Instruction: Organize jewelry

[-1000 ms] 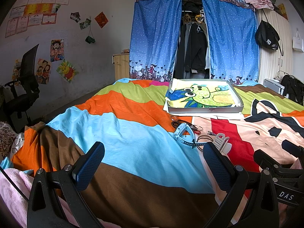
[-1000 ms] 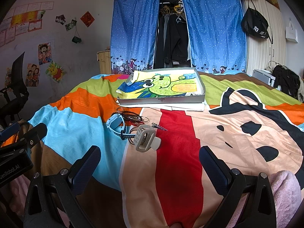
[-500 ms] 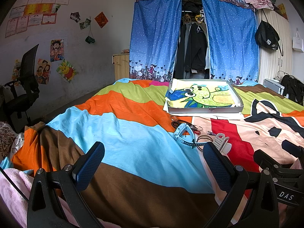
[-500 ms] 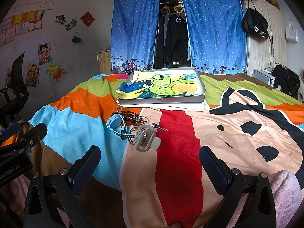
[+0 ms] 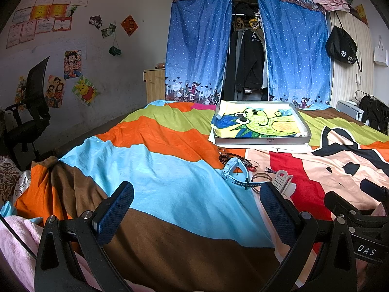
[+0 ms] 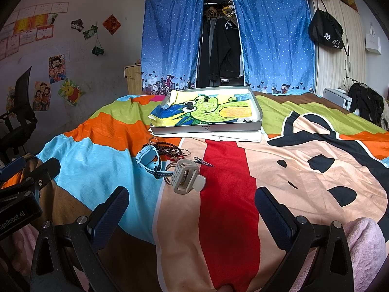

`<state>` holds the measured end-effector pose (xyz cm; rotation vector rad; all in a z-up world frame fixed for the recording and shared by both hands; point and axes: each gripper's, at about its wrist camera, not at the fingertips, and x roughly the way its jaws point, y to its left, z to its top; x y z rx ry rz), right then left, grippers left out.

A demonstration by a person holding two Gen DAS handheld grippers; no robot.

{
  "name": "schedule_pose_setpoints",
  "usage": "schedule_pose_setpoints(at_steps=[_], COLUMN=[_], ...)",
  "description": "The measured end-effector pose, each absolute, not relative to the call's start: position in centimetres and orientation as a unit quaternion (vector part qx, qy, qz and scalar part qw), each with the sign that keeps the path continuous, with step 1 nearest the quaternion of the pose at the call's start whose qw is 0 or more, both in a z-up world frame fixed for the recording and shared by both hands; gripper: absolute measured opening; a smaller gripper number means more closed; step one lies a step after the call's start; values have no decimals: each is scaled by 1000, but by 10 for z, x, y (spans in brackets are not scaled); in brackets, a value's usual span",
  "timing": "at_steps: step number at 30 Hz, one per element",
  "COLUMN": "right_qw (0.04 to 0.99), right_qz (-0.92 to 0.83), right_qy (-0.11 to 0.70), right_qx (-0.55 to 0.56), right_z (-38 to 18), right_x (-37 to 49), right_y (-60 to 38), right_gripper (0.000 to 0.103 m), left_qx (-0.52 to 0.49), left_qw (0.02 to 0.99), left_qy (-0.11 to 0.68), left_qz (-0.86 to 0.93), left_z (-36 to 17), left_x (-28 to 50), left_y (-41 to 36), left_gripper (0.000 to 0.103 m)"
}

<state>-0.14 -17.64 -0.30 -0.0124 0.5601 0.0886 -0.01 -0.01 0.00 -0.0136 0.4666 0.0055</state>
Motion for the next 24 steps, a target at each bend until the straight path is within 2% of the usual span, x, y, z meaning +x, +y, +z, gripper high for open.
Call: schedule_pose_setpoints(at_steps=[24], right_qw=[960], right_qz=[41], right_qy=[278], right_qx=[12], right_z=[-2], right_x=[-2], right_y=[-181], right_gripper=[103], left_qx=[-11], left_qw=[971], left_qy=[238], left_qz=[3], left_z=[1], left_x=[1], left_y=[2], left_gripper=[102])
